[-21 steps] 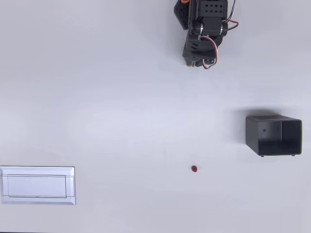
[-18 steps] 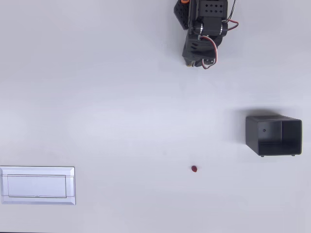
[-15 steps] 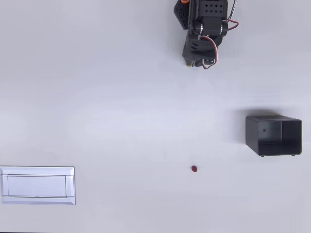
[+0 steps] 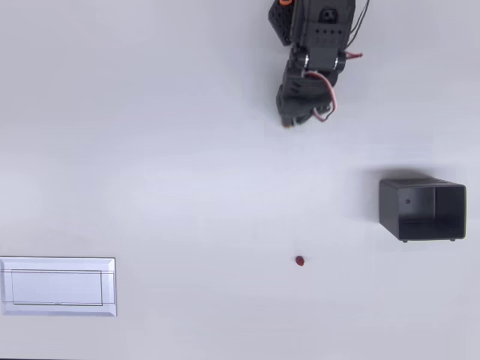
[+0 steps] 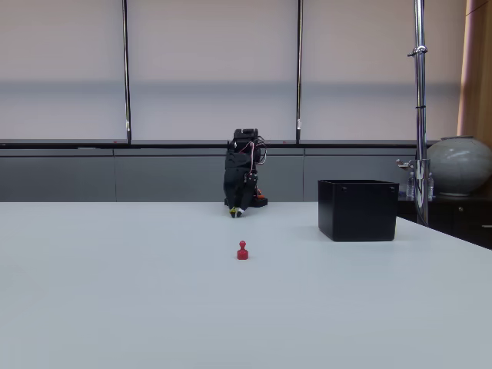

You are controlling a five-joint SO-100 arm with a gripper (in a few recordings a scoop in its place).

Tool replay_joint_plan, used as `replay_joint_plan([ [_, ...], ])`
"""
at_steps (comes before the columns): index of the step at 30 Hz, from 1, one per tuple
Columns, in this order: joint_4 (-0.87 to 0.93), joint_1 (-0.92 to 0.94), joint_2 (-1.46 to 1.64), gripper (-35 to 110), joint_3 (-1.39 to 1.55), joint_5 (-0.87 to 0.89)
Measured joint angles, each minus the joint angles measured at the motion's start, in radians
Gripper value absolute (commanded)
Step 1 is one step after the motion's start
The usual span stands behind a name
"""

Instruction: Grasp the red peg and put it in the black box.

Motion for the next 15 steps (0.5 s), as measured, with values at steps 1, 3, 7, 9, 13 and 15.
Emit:
replay_joint_plan([
  [1,-0.077,-0.005,0.051,0,0.0,-0.002],
  [3,-0.216,-0.003,0.146,0,0.002,-0.005],
  [7,-0.416,-0.021,0.296,9,0.003,-0.043],
  [9,-0.506,-0.02,0.359,12,0.005,-0.072],
  [13,-0.732,-0.043,0.522,14,0.005,-0.106],
  [15,-0.851,-0.063,0.611,15,0.005,-0.118],
])
